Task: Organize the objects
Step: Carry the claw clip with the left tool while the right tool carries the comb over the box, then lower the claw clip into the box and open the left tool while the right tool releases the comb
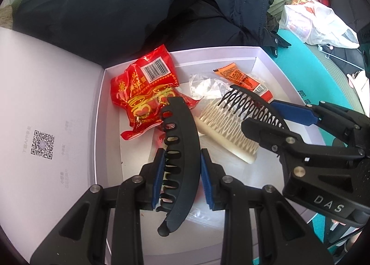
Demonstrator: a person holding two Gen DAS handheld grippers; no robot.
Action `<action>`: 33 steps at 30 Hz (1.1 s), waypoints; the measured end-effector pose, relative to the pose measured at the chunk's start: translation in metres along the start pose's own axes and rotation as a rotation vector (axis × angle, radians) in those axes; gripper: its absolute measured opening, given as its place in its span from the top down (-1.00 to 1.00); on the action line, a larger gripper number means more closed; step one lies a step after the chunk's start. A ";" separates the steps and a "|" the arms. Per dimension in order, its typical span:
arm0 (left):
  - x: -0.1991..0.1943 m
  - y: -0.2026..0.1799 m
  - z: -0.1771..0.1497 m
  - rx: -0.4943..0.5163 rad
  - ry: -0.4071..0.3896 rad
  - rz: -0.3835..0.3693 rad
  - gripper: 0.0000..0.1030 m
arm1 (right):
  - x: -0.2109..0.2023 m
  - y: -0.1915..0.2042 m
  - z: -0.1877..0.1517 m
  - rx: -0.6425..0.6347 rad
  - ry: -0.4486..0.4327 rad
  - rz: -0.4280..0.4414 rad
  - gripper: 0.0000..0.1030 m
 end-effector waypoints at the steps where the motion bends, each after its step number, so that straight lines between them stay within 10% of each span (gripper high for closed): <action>1: 0.000 0.000 0.000 -0.005 0.001 -0.003 0.46 | 0.000 -0.001 0.000 0.002 0.000 -0.001 0.05; 16: -0.028 0.009 0.000 -0.021 -0.027 0.005 0.45 | -0.016 -0.009 0.000 0.012 -0.025 -0.014 -0.15; 33: -0.095 0.016 0.019 -0.051 -0.122 0.046 -0.10 | -0.076 -0.018 0.010 0.042 -0.036 -0.103 -0.21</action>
Point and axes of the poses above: each gripper's, at about its wrist camera, not at the fingertips, and x roughly the way its jaws point, y to its left, z to its top, the point moved 8 cm from there along x, roughly the way its jaws point, and after that the axes turned 13 degrees about -x, right-handed, at the moved point
